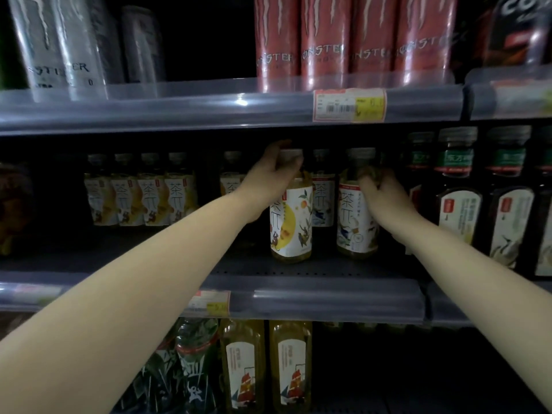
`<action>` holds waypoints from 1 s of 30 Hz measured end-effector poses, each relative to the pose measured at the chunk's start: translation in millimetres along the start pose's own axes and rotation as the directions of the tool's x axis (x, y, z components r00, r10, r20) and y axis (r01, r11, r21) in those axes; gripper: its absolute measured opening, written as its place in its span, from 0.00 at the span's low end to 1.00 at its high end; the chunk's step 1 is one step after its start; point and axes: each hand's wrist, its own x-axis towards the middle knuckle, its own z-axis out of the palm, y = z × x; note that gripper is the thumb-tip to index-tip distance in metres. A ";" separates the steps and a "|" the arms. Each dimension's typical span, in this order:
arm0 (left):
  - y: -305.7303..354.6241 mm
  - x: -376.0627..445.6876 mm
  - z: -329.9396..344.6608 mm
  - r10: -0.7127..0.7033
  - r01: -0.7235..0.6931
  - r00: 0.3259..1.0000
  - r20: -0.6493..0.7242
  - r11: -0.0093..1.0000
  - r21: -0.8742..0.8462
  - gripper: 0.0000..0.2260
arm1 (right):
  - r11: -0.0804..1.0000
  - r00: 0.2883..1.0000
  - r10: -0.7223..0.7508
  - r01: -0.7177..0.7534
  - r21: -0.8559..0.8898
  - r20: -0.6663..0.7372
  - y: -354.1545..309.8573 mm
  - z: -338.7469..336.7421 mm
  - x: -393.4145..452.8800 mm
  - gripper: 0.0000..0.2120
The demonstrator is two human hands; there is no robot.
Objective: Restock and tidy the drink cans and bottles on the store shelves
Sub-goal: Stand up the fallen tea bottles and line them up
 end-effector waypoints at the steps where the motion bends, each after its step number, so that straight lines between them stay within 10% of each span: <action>1: 0.7 2.1 2.0 -0.019 0.021 0.999 0.050 0.999 -0.035 0.22 | 1.000 1.000 -0.009 0.009 0.000 -0.005 0.7 0.4 0.1 0.15; 8: -9.2 -5.7 -15.3 -0.139 0.177 0.961 0.238 0.973 -0.150 0.25 | 0.985 0.995 0.067 -0.078 0.153 0.077 5.2 -2.0 3.9 0.12; 16: -1.4 -10.4 44.8 -0.056 0.032 0.950 -0.308 0.996 -0.082 0.25 | 0.984 0.991 0.137 -0.135 0.113 -0.009 -4.0 4.3 2.6 0.29; 23: -60.2 -34.0 36.5 -0.163 0.174 0.957 0.238 0.984 -0.024 0.34 | 0.978 0.995 -0.081 0.090 -0.188 0.054 12.3 6.7 -27.1 0.45; 30: -54.4 -29.7 53.8 -0.108 0.089 0.982 0.155 0.988 0.124 0.36 | 0.990 0.993 0.014 0.003 -0.142 0.121 14.8 -15.7 -21.1 0.33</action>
